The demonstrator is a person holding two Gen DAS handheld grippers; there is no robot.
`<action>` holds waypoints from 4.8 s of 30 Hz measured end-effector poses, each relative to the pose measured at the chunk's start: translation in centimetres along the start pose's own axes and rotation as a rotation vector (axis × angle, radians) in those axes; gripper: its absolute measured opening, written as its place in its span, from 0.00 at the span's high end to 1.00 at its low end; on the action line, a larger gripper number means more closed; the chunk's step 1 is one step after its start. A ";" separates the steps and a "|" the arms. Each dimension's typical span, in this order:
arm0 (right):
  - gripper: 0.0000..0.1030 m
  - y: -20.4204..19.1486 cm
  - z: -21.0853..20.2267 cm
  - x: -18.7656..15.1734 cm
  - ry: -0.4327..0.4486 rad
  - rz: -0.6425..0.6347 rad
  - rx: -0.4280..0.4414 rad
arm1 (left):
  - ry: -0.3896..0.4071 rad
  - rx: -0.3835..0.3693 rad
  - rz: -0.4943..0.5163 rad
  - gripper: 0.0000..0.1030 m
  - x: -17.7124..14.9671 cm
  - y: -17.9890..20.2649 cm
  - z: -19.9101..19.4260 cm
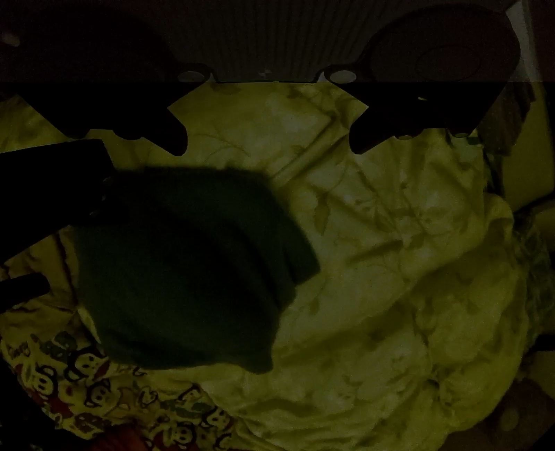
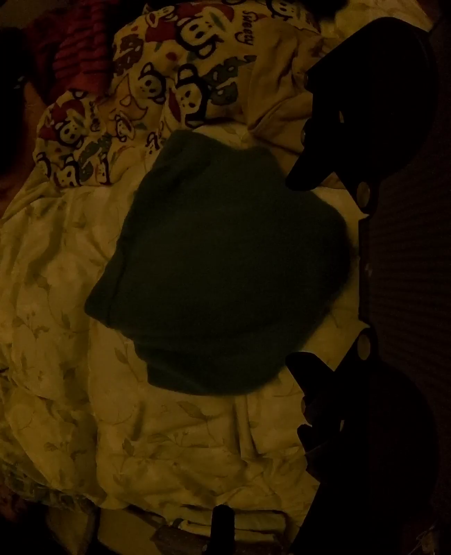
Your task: Fold small clothes
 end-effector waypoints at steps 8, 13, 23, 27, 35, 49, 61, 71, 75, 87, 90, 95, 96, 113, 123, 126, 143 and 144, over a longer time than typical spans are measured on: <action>0.03 0.0 0.1 0.0 -0.005 0.003 0.002 | -0.006 -0.002 -0.004 0.00 -0.2 -0.1 0.0; 0.03 -0.1 0.2 0.0 -0.010 0.004 0.001 | -0.003 -0.002 -0.002 0.00 0.0 0.1 0.1; 0.03 -0.1 0.5 -0.2 -0.017 0.007 0.000 | 0.001 -0.008 -0.007 0.00 -0.3 -0.1 0.4; 0.03 -0.1 0.5 -0.2 -0.018 0.008 0.000 | 0.002 -0.004 -0.007 0.00 -0.3 0.0 0.4; 0.03 -0.1 0.6 -0.3 -0.021 0.007 0.003 | 0.010 -0.018 -0.012 0.00 -0.3 0.0 0.3; 0.03 -0.3 0.6 -0.2 -0.021 0.008 0.001 | -0.005 0.006 -0.008 0.00 -0.5 -0.2 0.5; 0.01 -1.5 -2.6 0.7 0.344 -0.062 0.055 | 0.220 -0.131 -0.479 0.00 -6.9 -8.1 1.7; 0.15 -10.1 4.4 3.3 0.427 -0.164 0.045 | 0.327 -0.051 -0.549 0.00 -11.3 -10.8 5.4; 0.26 -11.4 8.4 5.1 0.424 -0.053 0.009 | 0.322 -0.071 -0.523 0.00 -11.4 -10.5 7.7; 0.92 -8.3 6.5 3.2 0.475 0.184 0.066 | 0.374 -0.111 -0.452 0.00 -11.6 -10.8 8.0; 0.92 -6.1 1.1 2.0 0.511 0.243 0.146 | 0.409 -0.114 -0.394 0.00 -9.7 -10.7 6.3; 0.94 0.3 -6.5 -3.2 0.526 0.354 0.133 | 0.466 -0.183 -0.317 0.00 -5.7 -9.9 3.9; 0.94 1.9 -7.3 -4.5 0.522 0.396 0.125 | 0.477 -0.202 -0.297 0.00 -4.9 -9.5 3.6; 0.69 11.4 -1.0 -15.9 0.363 0.756 0.075 | 0.518 -0.450 0.170 0.00 13.5 5.3 3.7; 0.29 16.9 3.4 -10.9 0.393 0.942 0.311 | 0.297 -0.566 0.177 0.00 17.0 12.6 9.3; 0.39 15.6 6.1 -10.8 0.319 0.998 0.399 | 0.308 -0.536 0.176 0.00 16.8 12.7 10.4; 0.88 11.7 -12.8 -2.9 0.785 0.651 0.383 | 0.854 -0.621 -0.369 0.34 16.6 -1.8 -8.7; 0.88 11.1 -14.6 -2.6 0.811 0.623 0.393 | 0.885 -0.616 -0.384 0.34 15.8 -3.2 -10.7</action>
Point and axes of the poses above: each gripper's, at about its wrist camera, not at the fingertips, and z roughly the way its jaws point, y to its right, x to its top, the point moved 8 cm from there along z, roughly the way its jaws point, and after that the axes turned 1 degree about -y, right-handed, at the moved point
